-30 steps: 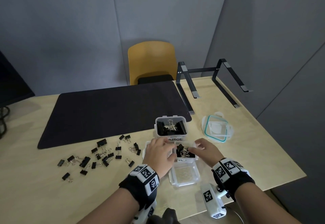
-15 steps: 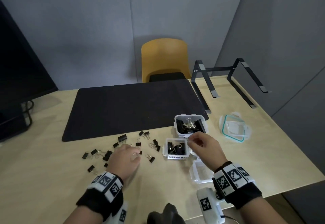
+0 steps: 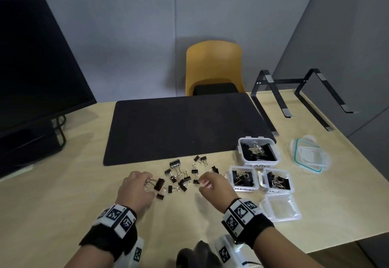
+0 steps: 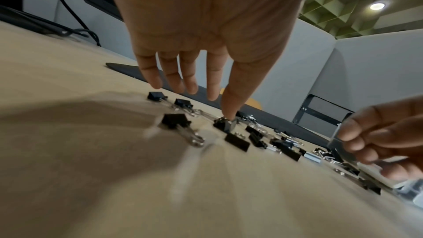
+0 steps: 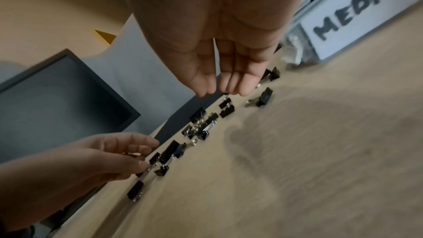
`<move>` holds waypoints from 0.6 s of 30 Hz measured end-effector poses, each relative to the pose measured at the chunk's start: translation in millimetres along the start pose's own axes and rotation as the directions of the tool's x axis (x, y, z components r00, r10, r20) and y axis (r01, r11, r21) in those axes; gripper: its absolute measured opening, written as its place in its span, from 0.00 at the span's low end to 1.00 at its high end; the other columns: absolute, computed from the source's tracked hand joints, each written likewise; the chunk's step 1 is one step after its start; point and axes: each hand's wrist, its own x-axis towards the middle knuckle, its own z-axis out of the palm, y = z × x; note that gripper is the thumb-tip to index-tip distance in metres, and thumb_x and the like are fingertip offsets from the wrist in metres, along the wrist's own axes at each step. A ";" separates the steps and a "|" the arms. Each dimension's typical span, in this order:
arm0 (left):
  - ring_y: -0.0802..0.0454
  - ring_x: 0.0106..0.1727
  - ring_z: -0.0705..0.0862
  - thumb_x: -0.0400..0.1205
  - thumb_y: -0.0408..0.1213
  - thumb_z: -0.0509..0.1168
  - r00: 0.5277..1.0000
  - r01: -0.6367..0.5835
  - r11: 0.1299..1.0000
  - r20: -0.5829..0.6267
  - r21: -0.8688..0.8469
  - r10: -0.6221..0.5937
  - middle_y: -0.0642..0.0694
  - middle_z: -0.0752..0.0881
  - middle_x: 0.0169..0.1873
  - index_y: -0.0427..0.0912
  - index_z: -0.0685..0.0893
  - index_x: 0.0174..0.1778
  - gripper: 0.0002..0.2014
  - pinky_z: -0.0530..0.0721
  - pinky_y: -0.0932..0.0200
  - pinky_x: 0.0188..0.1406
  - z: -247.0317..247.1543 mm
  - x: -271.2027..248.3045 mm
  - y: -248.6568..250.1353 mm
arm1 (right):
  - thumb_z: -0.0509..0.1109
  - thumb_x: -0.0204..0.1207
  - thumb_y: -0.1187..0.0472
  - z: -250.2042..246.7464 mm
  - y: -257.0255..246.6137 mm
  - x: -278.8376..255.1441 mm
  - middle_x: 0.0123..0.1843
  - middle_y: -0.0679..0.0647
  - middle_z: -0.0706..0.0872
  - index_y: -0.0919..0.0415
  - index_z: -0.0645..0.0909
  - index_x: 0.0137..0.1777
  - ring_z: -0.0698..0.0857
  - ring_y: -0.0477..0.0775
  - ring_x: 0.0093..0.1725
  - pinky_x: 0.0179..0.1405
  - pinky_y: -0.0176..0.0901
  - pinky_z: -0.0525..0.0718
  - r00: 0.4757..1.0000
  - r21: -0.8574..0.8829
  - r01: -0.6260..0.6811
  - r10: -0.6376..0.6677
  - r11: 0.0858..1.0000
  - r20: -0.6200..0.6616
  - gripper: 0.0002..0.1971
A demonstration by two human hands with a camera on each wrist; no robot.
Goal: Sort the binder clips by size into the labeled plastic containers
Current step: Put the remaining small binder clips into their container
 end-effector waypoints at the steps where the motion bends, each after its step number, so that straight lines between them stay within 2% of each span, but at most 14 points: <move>1: 0.48 0.66 0.73 0.74 0.38 0.68 1.000 -0.001 1.000 0.020 0.000 0.001 0.48 0.73 0.66 0.51 0.77 0.67 0.24 0.74 0.53 0.68 0.4 0.5 -4.8 | 0.65 0.76 0.63 3.5 -2.8 5.8 0.54 0.51 0.83 0.59 0.82 0.58 0.80 0.46 0.49 0.53 0.33 0.78 1.000 -0.009 0.004 -0.004 1.000 -0.005 0.12; 7: 0.52 0.64 0.72 0.76 0.35 0.66 0.996 -0.087 0.994 0.012 -0.061 0.088 0.52 0.73 0.62 0.50 0.77 0.64 0.20 0.74 0.57 0.65 3.8 2.5 -14.7 | 0.63 0.78 0.63 25.1 -18.1 42.3 0.56 0.54 0.82 0.58 0.82 0.55 0.82 0.50 0.51 0.54 0.39 0.81 0.997 -0.102 0.019 -0.026 0.995 -0.072 0.10; 10: 0.53 0.62 0.74 0.77 0.39 0.65 0.984 -0.179 0.983 -0.005 -0.045 0.179 0.54 0.75 0.59 0.52 0.79 0.62 0.16 0.75 0.58 0.63 1.7 6.0 -13.4 | 0.62 0.78 0.64 32.6 -27.7 55.9 0.61 0.52 0.78 0.56 0.79 0.61 0.79 0.51 0.57 0.54 0.35 0.74 0.998 -0.152 0.036 -0.043 0.988 -0.043 0.13; 12: 0.55 0.62 0.74 0.78 0.39 0.64 0.969 -0.247 0.969 0.007 -0.001 0.247 0.55 0.76 0.61 0.53 0.79 0.63 0.17 0.75 0.59 0.64 -0.1 9.9 -10.2 | 0.62 0.78 0.64 34.0 -34.6 62.7 0.65 0.52 0.76 0.57 0.77 0.66 0.76 0.53 0.65 0.61 0.38 0.73 0.997 -0.188 0.066 -0.072 0.980 -0.025 0.16; 14: 0.55 0.64 0.74 0.79 0.39 0.63 0.952 -0.307 0.950 0.033 0.060 0.306 0.56 0.76 0.63 0.54 0.77 0.67 0.19 0.73 0.58 0.65 -0.6 14.0 -6.2 | 0.62 0.80 0.62 35.1 -40.8 68.0 0.68 0.53 0.75 0.57 0.74 0.70 0.75 0.55 0.68 0.67 0.41 0.73 0.994 -0.230 0.098 -0.105 0.968 -0.019 0.18; 18: 0.54 0.66 0.73 0.79 0.38 0.62 0.936 -0.351 0.928 0.078 0.127 0.343 0.57 0.76 0.66 0.57 0.74 0.70 0.22 0.71 0.58 0.67 2.6 20.4 -2.6 | 0.62 0.79 0.65 39.4 -47.9 76.2 0.71 0.56 0.72 0.54 0.69 0.75 0.72 0.59 0.69 0.69 0.46 0.74 0.991 -0.354 0.133 -0.113 0.926 0.077 0.24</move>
